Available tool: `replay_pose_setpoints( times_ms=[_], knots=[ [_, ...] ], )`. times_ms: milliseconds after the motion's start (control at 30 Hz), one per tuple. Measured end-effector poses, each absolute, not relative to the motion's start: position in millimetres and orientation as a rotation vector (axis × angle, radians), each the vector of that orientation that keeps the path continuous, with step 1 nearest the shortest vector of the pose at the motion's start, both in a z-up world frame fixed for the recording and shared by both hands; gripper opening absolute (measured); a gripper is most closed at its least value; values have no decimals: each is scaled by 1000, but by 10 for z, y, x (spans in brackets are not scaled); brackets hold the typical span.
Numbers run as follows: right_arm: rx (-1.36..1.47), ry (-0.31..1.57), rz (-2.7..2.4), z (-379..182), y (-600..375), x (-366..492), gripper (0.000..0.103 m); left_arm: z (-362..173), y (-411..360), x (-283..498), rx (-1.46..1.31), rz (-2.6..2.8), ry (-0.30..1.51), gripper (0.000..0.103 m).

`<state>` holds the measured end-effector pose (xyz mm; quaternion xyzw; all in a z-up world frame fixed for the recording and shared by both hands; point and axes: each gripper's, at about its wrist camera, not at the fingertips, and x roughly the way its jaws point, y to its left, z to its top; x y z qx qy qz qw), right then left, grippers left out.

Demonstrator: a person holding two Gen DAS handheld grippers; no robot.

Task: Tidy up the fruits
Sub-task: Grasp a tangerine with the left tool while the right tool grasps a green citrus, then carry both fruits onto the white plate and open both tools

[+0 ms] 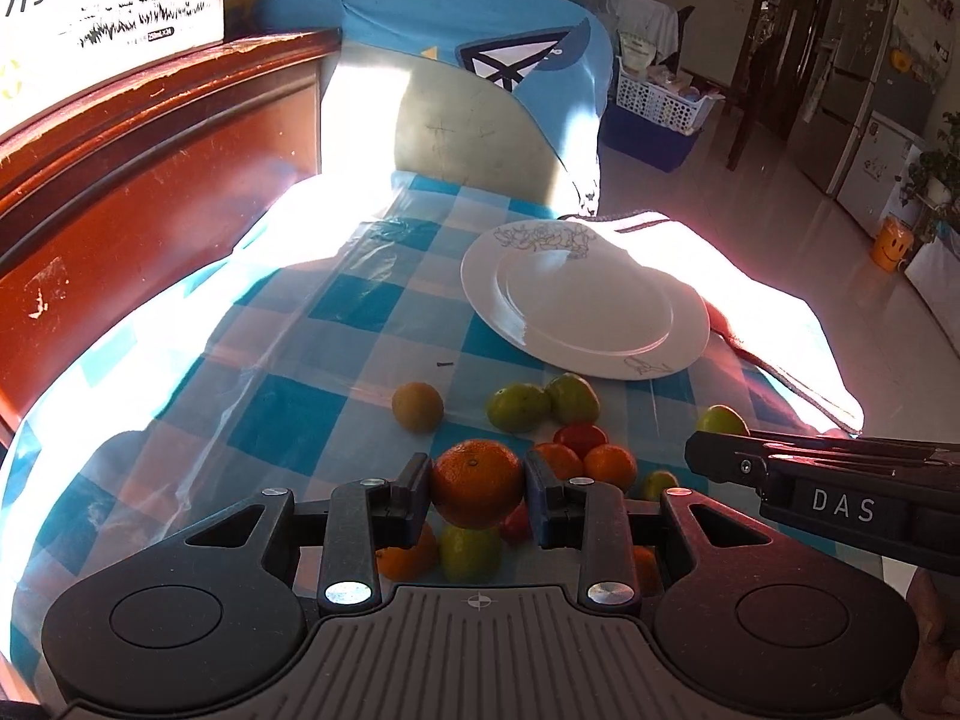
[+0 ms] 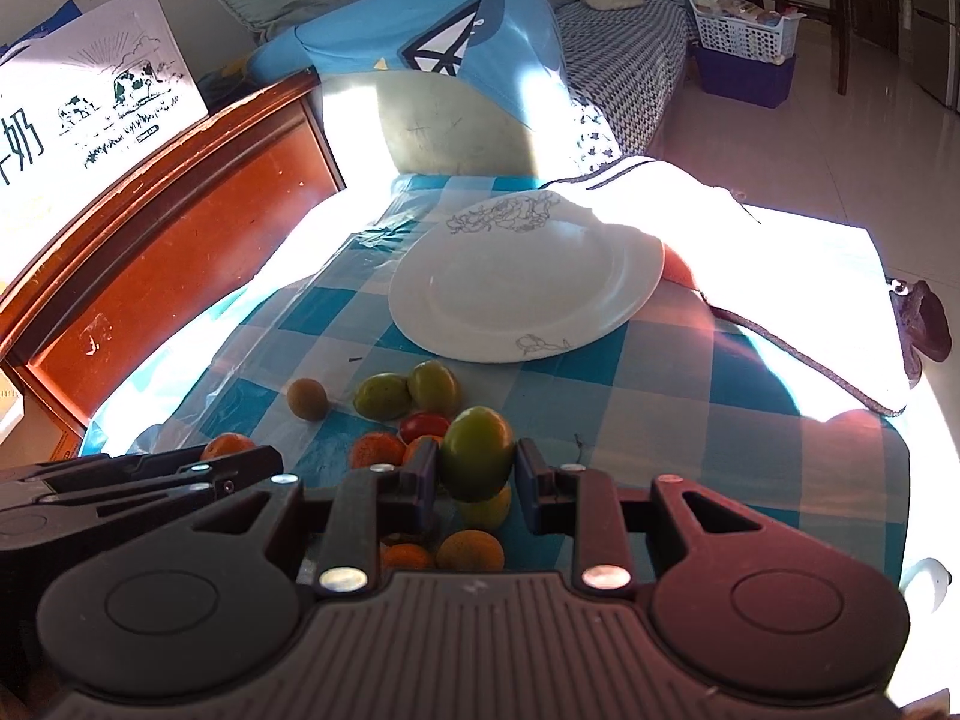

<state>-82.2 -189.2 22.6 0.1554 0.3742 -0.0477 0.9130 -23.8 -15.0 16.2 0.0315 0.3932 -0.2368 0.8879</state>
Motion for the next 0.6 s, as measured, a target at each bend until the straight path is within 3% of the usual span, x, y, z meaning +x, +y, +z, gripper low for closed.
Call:
replay_pose_setpoints(
  times_ms=[600],
  knots=[
    [369,802,-81,223,-2263,-218,28,215,-710,435,148,-601,751,30]
  ],
)
